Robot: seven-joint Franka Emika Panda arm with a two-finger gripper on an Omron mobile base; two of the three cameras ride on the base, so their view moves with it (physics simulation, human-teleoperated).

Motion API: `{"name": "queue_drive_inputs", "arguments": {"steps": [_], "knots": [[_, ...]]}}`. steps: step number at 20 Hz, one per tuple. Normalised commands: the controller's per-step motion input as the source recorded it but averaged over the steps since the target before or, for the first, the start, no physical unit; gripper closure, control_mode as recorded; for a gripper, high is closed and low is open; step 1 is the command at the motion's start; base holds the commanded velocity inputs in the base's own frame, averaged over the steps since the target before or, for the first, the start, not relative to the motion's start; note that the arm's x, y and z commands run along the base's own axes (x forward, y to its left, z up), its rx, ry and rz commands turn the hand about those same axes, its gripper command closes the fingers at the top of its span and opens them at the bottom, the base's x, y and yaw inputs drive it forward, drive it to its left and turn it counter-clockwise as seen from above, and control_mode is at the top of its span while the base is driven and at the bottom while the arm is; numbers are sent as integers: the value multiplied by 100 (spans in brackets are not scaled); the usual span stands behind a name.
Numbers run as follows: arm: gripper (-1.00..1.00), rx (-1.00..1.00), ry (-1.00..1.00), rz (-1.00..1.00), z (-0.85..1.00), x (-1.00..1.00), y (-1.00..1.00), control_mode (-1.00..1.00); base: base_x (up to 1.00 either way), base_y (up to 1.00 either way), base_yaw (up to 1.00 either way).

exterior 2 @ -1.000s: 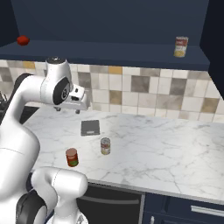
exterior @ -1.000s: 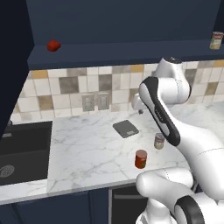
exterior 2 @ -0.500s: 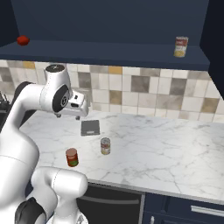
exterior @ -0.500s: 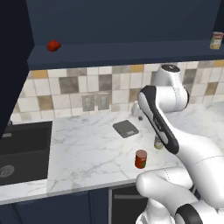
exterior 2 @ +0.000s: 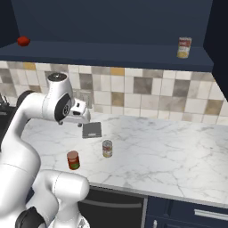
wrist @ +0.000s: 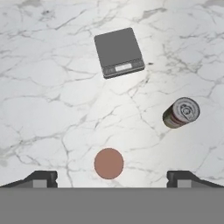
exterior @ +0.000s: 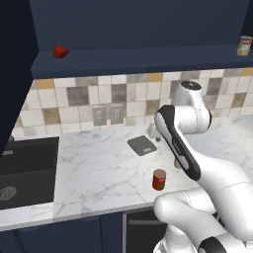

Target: Pick the cans from the counter and place them in their designated side in the cabinet.

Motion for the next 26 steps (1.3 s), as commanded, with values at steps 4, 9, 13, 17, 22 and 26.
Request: {"name": "queue_drive_inputs", "arguments": {"steps": [4, 9, 13, 17, 22, 26], "knots": [[-100, -1, 0, 0, -26, 0, 0, -100, 0, 0, 0], [-100, -2, 0, 0, -23, 0, 0, -100, 0, 0, 0], [-100, 0, 0, 0, -18, 0, 0, -100, 0, 0, 0], [-100, 0, 0, 0, -14, 0, 0, -100, 0, 0, 0], [-100, 0, 1, 0, -16, 0, 0, -100, 0, 0, 0], [-100, 0, 2, 0, -19, 0, 1, -100, 0, 0, 0]]}}
